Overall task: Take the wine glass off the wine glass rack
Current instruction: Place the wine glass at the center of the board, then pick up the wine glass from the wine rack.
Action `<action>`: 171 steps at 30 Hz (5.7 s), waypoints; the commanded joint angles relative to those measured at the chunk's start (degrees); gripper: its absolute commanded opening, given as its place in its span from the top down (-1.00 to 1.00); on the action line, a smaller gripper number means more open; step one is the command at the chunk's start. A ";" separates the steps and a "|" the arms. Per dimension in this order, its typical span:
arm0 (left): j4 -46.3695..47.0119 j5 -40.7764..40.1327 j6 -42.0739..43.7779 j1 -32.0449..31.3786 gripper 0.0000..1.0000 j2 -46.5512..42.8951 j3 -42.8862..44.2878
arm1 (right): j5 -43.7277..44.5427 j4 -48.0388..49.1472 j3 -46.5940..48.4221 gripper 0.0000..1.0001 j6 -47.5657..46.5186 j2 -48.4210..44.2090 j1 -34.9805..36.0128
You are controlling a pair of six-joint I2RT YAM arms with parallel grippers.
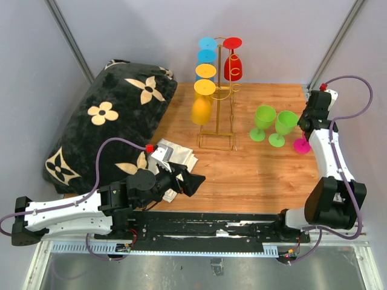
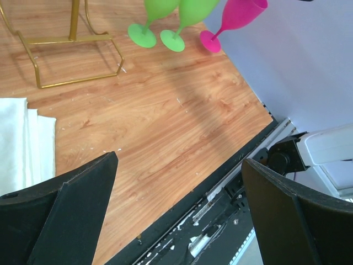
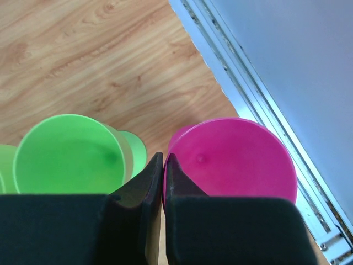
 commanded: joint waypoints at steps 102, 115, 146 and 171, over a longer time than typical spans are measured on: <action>-3.72 -1.54 -0.67 0.08 -0.99 1.70 4.02 | -51.59 23.57 35.64 -0.22 39.65 22.18 7.54; -4.16 -2.42 -0.44 0.08 -0.99 1.51 3.90 | -44.36 21.65 51.26 -0.15 44.64 34.50 12.39; -4.78 -3.12 -1.48 0.03 -0.99 1.32 3.86 | -40.00 19.13 62.30 0.09 51.40 44.42 14.92; -4.61 -2.57 -1.42 0.08 -0.99 2.45 4.81 | -37.31 15.21 68.02 0.49 49.33 47.33 16.35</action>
